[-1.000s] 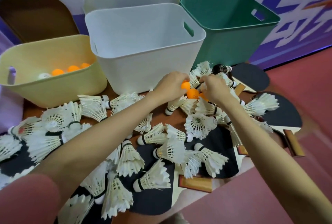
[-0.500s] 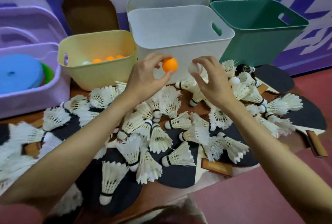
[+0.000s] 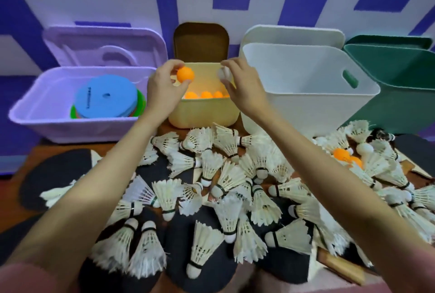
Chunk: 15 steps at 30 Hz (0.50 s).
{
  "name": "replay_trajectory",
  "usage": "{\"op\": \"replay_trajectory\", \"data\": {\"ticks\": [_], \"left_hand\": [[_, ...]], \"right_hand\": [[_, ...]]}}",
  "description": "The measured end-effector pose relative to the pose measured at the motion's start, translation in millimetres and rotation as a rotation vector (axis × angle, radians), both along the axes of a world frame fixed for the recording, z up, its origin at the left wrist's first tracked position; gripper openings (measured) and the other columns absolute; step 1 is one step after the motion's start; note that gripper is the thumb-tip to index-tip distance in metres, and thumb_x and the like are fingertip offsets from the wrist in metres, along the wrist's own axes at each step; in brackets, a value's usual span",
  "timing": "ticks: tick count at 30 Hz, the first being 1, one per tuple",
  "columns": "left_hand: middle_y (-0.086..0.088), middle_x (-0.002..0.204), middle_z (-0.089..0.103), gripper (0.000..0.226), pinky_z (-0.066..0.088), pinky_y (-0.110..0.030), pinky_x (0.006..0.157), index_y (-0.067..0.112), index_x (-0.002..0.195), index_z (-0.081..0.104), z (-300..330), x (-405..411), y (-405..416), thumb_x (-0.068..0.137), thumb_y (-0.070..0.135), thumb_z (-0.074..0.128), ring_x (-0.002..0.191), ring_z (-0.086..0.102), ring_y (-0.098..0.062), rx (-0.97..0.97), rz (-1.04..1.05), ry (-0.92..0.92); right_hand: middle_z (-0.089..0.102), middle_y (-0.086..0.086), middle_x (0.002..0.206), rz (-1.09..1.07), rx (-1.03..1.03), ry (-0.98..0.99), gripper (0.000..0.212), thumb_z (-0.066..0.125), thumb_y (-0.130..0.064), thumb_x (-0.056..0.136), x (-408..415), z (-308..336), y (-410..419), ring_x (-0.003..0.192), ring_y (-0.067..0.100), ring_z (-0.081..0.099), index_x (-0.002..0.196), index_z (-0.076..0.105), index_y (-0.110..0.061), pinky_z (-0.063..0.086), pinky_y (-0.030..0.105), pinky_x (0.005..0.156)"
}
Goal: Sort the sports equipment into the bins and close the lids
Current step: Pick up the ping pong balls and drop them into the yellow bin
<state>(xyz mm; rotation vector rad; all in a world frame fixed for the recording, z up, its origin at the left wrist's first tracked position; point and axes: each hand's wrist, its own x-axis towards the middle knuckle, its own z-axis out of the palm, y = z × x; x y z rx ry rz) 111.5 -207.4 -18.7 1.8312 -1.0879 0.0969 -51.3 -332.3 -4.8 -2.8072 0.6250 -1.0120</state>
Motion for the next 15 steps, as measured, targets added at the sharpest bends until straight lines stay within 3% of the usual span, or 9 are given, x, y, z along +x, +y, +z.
{"op": "replay_trajectory", "data": {"ticks": [5, 11, 15], "left_hand": [[-0.006, 0.125, 0.063, 0.044, 0.046, -0.035, 0.095, 0.012, 0.126, 0.060, -1.8, 7.3, -10.4, 0.084, 0.022, 0.068, 0.115, 0.056, -0.023, 0.114, -0.026, -0.079], [-0.003, 0.110, 0.068, 0.030, 0.050, -0.039, 0.087, 0.011, 0.112, 0.066, -6.1, -44.7, -8.3, 0.083, 0.019, 0.063, 0.099, 0.062, -0.018, 0.010, -0.129, -0.083], [-0.002, 0.102, 0.069, 0.024, 0.053, -0.037, 0.082, 0.010, 0.107, 0.068, 0.1, -102.0, -11.8, 0.085, 0.015, 0.063, 0.092, 0.064, -0.015, -0.057, -0.328, -0.140]], "right_hand": [[0.058, 0.014, 0.119, -0.022, -0.022, 0.000, 0.031, 0.057, -0.016, 0.092, 1.9, 2.5, 0.7, 0.107, 0.030, 0.056, 0.121, 0.057, -0.004, 0.044, 0.039, 0.089], [0.056, 0.010, 0.115, -0.035, 0.019, -0.037, 0.030, 0.051, -0.023, 0.095, -71.5, -12.3, 14.8, 0.104, 0.025, 0.055, 0.120, 0.056, -0.007, 0.046, 0.036, 0.088], [0.055, 0.010, 0.115, -0.145, 0.061, -0.012, 0.031, 0.053, -0.025, 0.095, -147.7, -27.6, 12.3, 0.103, 0.025, 0.056, 0.120, 0.055, -0.006, 0.045, 0.036, 0.087]]}}
